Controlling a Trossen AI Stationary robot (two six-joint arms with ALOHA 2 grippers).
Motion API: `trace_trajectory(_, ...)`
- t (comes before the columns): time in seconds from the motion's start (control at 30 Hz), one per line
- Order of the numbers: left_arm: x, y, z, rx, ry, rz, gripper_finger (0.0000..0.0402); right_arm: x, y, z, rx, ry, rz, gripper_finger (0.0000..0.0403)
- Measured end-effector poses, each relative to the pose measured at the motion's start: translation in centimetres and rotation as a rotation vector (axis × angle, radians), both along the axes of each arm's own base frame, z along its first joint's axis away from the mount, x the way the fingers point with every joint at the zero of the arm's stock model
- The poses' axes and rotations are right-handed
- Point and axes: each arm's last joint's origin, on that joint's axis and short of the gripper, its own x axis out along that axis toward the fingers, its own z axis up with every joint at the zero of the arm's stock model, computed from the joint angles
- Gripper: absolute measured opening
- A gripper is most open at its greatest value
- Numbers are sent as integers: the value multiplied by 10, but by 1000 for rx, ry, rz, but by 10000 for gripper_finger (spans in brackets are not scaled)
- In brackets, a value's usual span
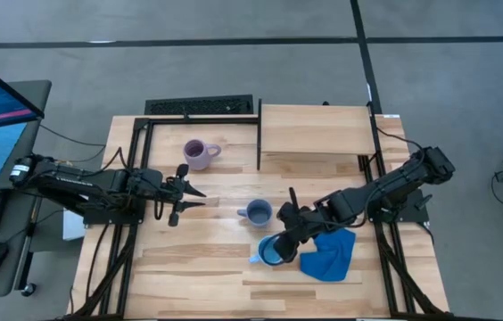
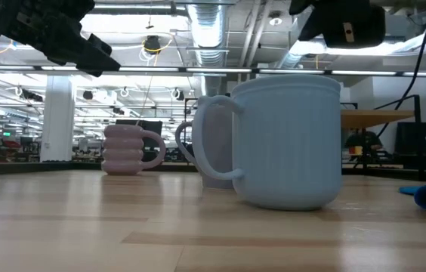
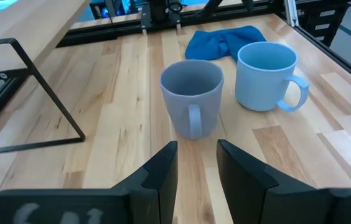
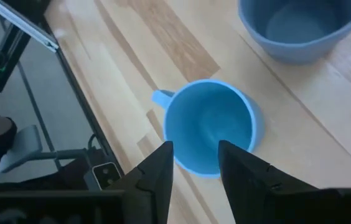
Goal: Stack small to large cups/mugs on shelf
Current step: Put the light blue mug on the shelf
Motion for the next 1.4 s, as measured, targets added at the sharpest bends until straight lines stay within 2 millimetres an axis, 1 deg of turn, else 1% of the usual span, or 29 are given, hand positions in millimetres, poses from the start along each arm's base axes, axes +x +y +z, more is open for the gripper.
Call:
trace_trajectory(0.3, 0, 0, -1, 1, 14, 0, 103, 8, -11, 2, 3, -38, 0, 148)
trace_trajectory(0.43, -1, 0, -1, 1, 16, 0, 103, 8, -10, 0, -38, -42, 17, 147)
trace_trajectory(0.6, -1, 0, -3, 2, 29, 0, 103, 10, -8, -6, -47, -18, 18, 147)
trace_trajectory(0.8, -1, 0, -3, 1, 33, 1, 103, 12, -7, -20, -28, 76, -58, 141)
trace_trajectory(0.87, -1, 0, -3, 1, 35, 1, 103, 7, -6, -29, -51, 151, -67, 137)
trace_trajectory(0.93, -1, 0, -4, 1, 44, 1, 103, 12, -4, -35, -51, 159, -66, 134)
trace_trajectory(0.97, -1, 0, -4, 1, 43, 2, 103, 11, -4, -37, -57, 175, -65, 132)
trace_trajectory(1.07, -1, 0, -4, 1, 47, 1, 103, 12, -1, -35, -49, 154, -58, 130)
trace_trajectory(1.17, -1, 0, -5, -1, 48, 3, 103, 10, -1, -41, -64, 187, -56, 128)
trace_trajectory(1.23, -1, 0, -5, -1, 49, 2, 103, 13, 1, -41, -58, 173, -53, 128)
trace_trajectory(1.33, -1, 0, -5, -1, 49, 3, 103, 13, 2, -50, -69, 217, -47, 128)
trace_trajectory(1.4, -1, 0, -5, -1, 50, 2, 103, 16, 4, -54, -58, 219, -40, 128)
